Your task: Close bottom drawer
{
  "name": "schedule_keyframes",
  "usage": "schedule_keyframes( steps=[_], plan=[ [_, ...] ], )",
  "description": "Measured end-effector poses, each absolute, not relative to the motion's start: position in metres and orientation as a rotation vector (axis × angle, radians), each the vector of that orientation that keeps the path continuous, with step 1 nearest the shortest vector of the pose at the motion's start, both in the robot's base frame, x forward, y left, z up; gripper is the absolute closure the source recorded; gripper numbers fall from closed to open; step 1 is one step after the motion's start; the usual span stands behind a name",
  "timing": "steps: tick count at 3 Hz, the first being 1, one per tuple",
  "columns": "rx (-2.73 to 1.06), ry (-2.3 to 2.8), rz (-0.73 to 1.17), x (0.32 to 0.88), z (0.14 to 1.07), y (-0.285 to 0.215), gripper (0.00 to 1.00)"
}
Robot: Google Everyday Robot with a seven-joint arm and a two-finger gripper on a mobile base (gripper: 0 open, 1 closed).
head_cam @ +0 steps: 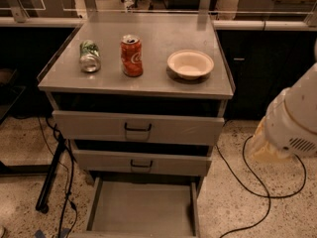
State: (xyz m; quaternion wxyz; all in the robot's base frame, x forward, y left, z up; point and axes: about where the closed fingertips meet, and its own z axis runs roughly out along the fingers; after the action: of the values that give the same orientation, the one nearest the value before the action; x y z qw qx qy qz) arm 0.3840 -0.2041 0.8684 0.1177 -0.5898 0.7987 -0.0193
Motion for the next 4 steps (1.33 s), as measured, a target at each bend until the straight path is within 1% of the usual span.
schedule_keyframes(
  steps=[2,3,4],
  plan=[
    [-1.755,2.358,-0.009,0.371,0.847,-0.204,1.00],
    [-1.765,2.373,0.003,0.355,0.812,-0.188,1.00],
    [-1.792,2.465,0.103,0.321,0.735,-0.178,1.00]
  ],
)
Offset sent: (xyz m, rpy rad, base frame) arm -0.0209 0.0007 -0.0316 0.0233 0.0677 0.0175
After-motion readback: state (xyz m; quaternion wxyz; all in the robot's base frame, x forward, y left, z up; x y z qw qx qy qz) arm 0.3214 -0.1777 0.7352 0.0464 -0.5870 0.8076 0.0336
